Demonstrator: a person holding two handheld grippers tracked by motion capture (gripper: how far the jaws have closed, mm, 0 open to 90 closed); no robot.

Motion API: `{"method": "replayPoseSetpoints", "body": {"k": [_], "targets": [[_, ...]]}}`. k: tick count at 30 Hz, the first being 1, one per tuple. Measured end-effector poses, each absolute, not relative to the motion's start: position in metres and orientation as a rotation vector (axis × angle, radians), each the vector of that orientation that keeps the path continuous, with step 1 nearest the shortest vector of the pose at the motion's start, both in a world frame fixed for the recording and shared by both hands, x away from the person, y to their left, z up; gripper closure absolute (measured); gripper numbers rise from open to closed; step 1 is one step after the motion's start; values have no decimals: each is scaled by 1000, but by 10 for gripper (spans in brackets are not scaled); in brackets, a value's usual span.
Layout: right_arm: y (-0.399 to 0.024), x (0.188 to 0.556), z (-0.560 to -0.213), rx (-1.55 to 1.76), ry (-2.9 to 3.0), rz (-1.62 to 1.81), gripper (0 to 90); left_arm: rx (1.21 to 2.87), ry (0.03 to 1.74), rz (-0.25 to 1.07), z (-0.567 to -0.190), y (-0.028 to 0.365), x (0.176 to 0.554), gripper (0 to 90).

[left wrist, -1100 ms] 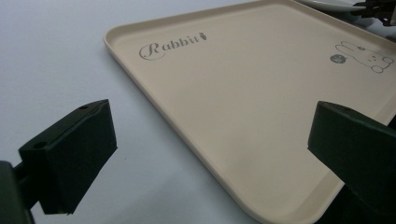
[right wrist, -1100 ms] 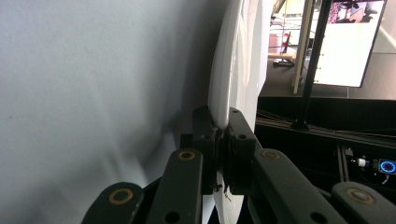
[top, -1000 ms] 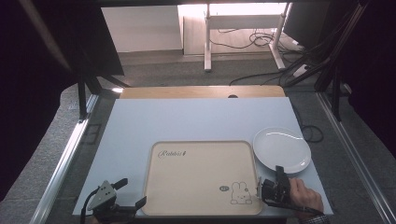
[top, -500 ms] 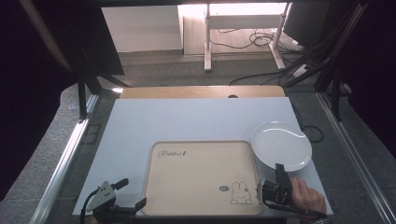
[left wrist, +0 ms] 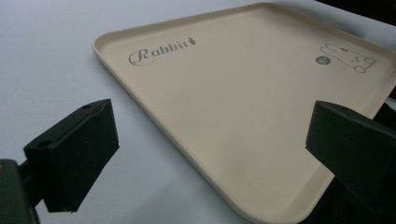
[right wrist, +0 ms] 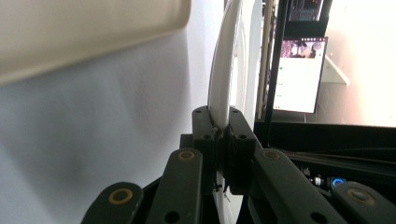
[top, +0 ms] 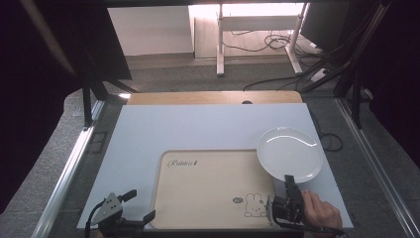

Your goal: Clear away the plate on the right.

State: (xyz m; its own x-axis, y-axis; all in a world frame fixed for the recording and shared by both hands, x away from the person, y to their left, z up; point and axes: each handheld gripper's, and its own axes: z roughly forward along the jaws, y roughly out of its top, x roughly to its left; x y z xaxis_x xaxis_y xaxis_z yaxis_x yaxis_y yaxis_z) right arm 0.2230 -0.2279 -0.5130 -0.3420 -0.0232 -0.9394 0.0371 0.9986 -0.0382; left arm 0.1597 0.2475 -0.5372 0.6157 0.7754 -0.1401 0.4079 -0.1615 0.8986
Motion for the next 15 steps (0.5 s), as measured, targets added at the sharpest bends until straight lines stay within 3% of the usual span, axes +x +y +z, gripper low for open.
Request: {"method": "replayPoseSetpoints", "body": {"k": [15], "targets": [[-210, 212, -509, -69, 1908, -15, 853, 1782, 951, 434, -537, 247, 159, 19]]}}
